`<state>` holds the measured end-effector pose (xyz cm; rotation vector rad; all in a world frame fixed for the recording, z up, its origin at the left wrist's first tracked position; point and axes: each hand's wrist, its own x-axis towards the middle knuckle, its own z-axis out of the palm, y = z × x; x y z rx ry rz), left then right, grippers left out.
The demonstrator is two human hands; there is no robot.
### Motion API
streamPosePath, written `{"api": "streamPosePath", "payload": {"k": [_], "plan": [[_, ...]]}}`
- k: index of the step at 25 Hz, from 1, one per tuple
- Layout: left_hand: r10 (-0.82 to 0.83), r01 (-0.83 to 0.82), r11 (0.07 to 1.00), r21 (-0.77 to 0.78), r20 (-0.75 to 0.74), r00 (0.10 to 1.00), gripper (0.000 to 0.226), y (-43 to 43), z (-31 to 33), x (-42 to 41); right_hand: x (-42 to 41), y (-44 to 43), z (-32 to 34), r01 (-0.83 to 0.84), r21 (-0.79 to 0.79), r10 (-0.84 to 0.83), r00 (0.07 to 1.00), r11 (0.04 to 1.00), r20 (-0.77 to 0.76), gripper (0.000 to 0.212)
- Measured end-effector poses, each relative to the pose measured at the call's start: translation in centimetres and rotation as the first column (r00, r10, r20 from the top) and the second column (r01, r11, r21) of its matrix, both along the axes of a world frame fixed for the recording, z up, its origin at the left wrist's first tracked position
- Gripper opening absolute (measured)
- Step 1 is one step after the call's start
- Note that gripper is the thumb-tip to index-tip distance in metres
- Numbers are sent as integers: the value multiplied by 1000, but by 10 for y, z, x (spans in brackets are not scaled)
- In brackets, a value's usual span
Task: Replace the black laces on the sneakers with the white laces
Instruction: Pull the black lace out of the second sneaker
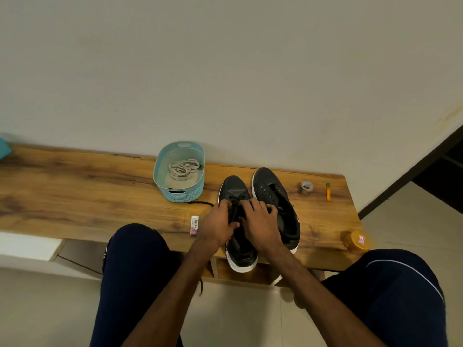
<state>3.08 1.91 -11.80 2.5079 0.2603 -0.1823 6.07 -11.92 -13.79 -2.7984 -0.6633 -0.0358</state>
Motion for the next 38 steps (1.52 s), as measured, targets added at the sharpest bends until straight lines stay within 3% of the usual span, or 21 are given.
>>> {"api": "streamPosePath", "payload": {"k": [7, 11, 14, 16, 19, 20, 22, 24, 27, 29, 31, 32, 33, 34, 35, 36, 37, 38], "plan": [[97, -95, 987, -127, 13, 995, 40, 0, -6, 3, 2, 7, -4, 30, 31, -29, 999, 999, -21, 27], [9, -5, 977, -215, 18, 1000, 48, 7, -7, 4, 4, 3, -9, 82, 206, -63, 993, 975, -99, 23], [-17, 22, 967, -255, 24, 1000, 52, 13, -6, 5, 11, 0, -10, 112, 313, -29, 966, 943, -258, 12], [-23, 25, 971, -238, 13, 1000, 54, 17, -6, 6, 16, -3, -3, 198, 494, 54, 891, 846, -450, 9], [-21, 19, 972, -234, -6, 1000, 54, 19, -4, 5, 21, -13, 12, 476, 726, 225, 737, 497, -637, 25], [-20, 18, 974, -225, -9, 1000, 53, 18, -3, 5, 23, -16, 14, 468, 728, 178, 767, 501, -616, 26], [-15, 13, 979, -202, -7, 1000, 54, 17, -2, 4, 24, -18, 10, 289, 606, -15, 910, 741, -415, 20], [-14, 12, 983, -181, -9, 1000, 56, 18, 0, 4, 22, -15, 9, 84, 378, -9, 981, 922, -196, 11], [-20, 16, 985, -174, -22, 1000, 57, 19, 1, 5, 14, -12, 15, -106, 117, 122, 983, 987, -136, 28], [-23, 18, 986, -168, -24, 999, 59, 18, 2, 5, 11, -9, 15, -141, 1, 141, 989, 990, -48, 31], [-23, 19, 989, -145, -27, 999, 60, 19, 3, 5, 7, -6, 14, -86, 167, 90, 996, 982, -19, 19], [-21, 17, 990, -138, -30, 999, 60, 20, 3, 5, 7, -6, 16, 17, 385, 16, 997, 923, -80, 12], [-15, 10, 990, -142, -30, 999, 60, 21, 3, 5, 10, -10, 21, 167, 630, -52, 979, 758, -197, 5], [-9, 5, 989, -149, -28, 1000, 60, 22, 3, 5, 16, -17, 30, 328, 782, -87, 938, 531, -335, 4], [-9, 6, 990, -144, -25, 1000, 59, 22, 2, 5, 23, -27, 35, 432, 826, -94, 898, 362, -429, 9], [-15, 12, 992, -125, -22, 1000, 59, 21, 3, 5, 30, -39, 39, 473, 799, -126, 878, 372, -461, 14], [-20, 18, 995, -102, -22, 1000, 59, 20, 3, 5, 35, -49, 40, 451, 708, -192, 888, 544, -418, 16], [-23, 21, 996, -90, -25, 999, 59, 19, 4, 5, 36, -56, 39, 392, 516, -269, 916, 762, -298, 14]]}}
